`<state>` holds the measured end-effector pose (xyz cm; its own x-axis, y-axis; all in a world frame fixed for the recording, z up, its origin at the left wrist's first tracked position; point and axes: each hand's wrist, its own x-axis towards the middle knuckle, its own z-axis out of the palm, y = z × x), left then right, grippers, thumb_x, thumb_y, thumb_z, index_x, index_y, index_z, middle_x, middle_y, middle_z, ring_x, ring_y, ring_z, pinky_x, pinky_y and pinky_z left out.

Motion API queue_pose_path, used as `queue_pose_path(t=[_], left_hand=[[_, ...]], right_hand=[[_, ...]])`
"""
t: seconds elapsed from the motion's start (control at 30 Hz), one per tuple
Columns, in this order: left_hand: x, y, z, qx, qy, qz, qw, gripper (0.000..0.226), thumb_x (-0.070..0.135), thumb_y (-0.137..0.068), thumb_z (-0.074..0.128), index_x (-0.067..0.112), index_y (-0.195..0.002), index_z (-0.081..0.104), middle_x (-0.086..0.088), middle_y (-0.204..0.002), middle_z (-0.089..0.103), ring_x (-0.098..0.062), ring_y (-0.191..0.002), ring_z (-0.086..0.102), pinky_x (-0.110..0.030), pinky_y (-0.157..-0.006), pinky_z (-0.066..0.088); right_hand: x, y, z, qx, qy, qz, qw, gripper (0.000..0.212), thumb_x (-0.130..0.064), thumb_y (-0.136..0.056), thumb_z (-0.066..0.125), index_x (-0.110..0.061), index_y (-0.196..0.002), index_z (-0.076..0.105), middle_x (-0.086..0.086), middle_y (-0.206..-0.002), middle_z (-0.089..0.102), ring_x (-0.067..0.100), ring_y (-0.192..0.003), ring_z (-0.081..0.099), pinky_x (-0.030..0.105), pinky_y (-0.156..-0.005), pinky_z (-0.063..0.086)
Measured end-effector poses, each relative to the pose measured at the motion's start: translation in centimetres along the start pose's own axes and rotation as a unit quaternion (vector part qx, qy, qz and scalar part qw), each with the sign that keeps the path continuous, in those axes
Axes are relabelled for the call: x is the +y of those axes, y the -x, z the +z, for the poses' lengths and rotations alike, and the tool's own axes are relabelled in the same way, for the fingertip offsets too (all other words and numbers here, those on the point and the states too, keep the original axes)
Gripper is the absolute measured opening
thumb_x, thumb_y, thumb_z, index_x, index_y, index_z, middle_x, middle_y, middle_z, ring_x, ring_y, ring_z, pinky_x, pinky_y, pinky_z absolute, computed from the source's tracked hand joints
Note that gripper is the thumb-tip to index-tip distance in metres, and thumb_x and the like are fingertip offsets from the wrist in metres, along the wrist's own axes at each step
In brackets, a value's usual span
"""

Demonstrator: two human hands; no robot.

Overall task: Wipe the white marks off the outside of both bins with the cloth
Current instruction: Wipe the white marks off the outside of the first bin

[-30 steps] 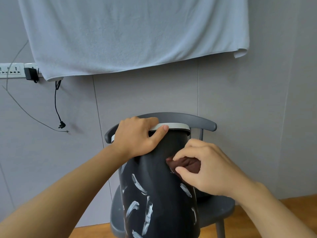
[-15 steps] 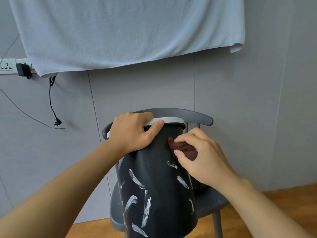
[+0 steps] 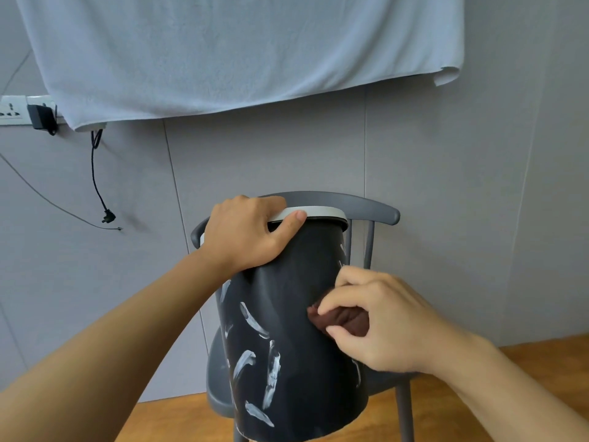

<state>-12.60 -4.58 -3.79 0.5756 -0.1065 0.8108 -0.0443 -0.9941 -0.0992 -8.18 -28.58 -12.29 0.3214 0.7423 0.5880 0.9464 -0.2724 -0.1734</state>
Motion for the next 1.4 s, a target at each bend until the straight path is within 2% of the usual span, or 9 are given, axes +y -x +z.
queue_pose_path(t=[0.07,0.2,0.37,0.57,0.77,0.97,1.13,1.3,1.4], left_hand=[[0.1,-0.2,0.1,-0.005,-0.003,-0.004,1.000,0.053,0.064,-0.092,0.037,0.022,-0.060,0.031,0.003,-0.046,0.035,-0.016,-0.046,0.039,-0.028,-0.050,0.027],[0.4,-0.6,0.3,-0.015,0.000,-0.003,1.000,0.056,0.067,-0.091,0.034,0.019,-0.062,0.037,0.001,-0.049,0.043,-0.022,-0.050,0.045,-0.031,-0.051,0.034],[0.2,-0.5,0.3,-0.013,0.000,-0.004,1.000,0.055,0.065,-0.092,0.035,0.020,-0.061,0.034,0.002,-0.048,0.039,-0.020,-0.050,0.042,-0.030,-0.051,0.031],[0.5,-0.9,0.5,-0.023,0.004,0.005,1.000,0.056,0.066,-0.091,0.034,0.018,-0.063,0.037,0.000,-0.050,0.043,-0.021,-0.052,0.044,-0.031,-0.052,0.033],[0.1,-1.3,0.6,-0.036,0.015,-0.014,0.999,0.057,0.065,-0.090,0.035,0.015,-0.064,0.039,-0.001,-0.052,0.043,-0.025,-0.056,0.045,-0.034,-0.055,0.037],[0.0,-1.2,0.7,-0.035,0.027,-0.012,0.999,0.056,0.064,-0.091,0.037,0.016,-0.064,0.036,-0.001,-0.051,0.041,-0.018,-0.053,0.042,-0.032,-0.053,0.031],[-0.7,-0.9,0.4,-0.039,0.045,-0.027,0.998,0.056,0.063,-0.092,0.039,0.015,-0.064,0.035,-0.001,-0.051,0.038,-0.022,-0.054,0.041,-0.035,-0.056,0.037],[-1.2,-0.8,0.5,-0.045,0.051,-0.023,0.997,0.055,0.062,-0.093,0.040,0.016,-0.064,0.036,0.000,-0.052,0.039,-0.019,-0.054,0.041,-0.032,-0.052,0.029],[-1.9,-0.6,0.2,-0.057,0.070,-0.026,0.996,0.048,0.063,-0.095,0.037,0.022,-0.073,0.052,0.004,-0.061,0.053,-0.020,-0.063,0.050,-0.035,-0.059,0.041]], right_hand=[[0.0,-0.1,-0.1,0.019,0.002,-0.001,1.000,0.022,-0.050,-0.087,0.066,-0.042,-0.107,0.073,-0.023,-0.098,0.053,0.003,-0.087,0.059,0.021,-0.069,0.056],[-0.3,-1.5,-0.1,0.159,-0.002,0.028,0.987,0.024,-0.032,-0.090,0.077,-0.029,-0.114,0.077,-0.010,-0.105,0.059,0.011,-0.091,0.061,0.027,-0.077,0.057],[-0.4,0.2,0.0,-0.016,0.011,-0.016,1.000,0.018,-0.044,-0.085,0.069,-0.040,-0.102,0.075,-0.020,-0.093,0.053,0.005,-0.081,0.058,0.021,-0.062,0.053],[0.5,-0.9,0.4,0.175,0.000,0.038,0.984,0.028,-0.032,-0.090,0.078,-0.027,-0.117,0.075,-0.009,-0.106,0.058,0.011,-0.090,0.061,0.028,-0.073,0.059],[0.5,1.9,1.0,-0.037,-0.003,0.004,0.999,0.019,-0.043,-0.081,0.072,-0.041,-0.100,0.069,-0.021,-0.093,0.055,0.007,-0.081,0.061,0.023,-0.064,0.057],[1.0,1.4,1.4,0.133,-0.016,0.063,0.989,0.026,-0.034,-0.090,0.077,-0.031,-0.115,0.073,-0.014,-0.106,0.059,0.010,-0.091,0.061,0.018,-0.076,0.057],[1.2,3.1,1.3,-0.047,-0.028,0.047,0.997,0.018,-0.044,-0.080,0.073,-0.040,-0.097,0.071,-0.022,-0.091,0.057,0.005,-0.083,0.061,0.022,-0.067,0.057],[1.1,2.1,1.6,0.124,-0.043,0.068,0.989,0.022,-0.030,-0.089,0.078,-0.029,-0.111,0.076,-0.014,-0.100,0.059,0.009,-0.089,0.062,0.022,-0.074,0.057],[1.0,2.5,1.8,0.037,-0.043,0.050,0.997,0.017,-0.033,-0.087,0.078,-0.033,-0.103,0.076,-0.018,-0.096,0.058,0.006,-0.086,0.061,0.016,-0.071,0.051]])
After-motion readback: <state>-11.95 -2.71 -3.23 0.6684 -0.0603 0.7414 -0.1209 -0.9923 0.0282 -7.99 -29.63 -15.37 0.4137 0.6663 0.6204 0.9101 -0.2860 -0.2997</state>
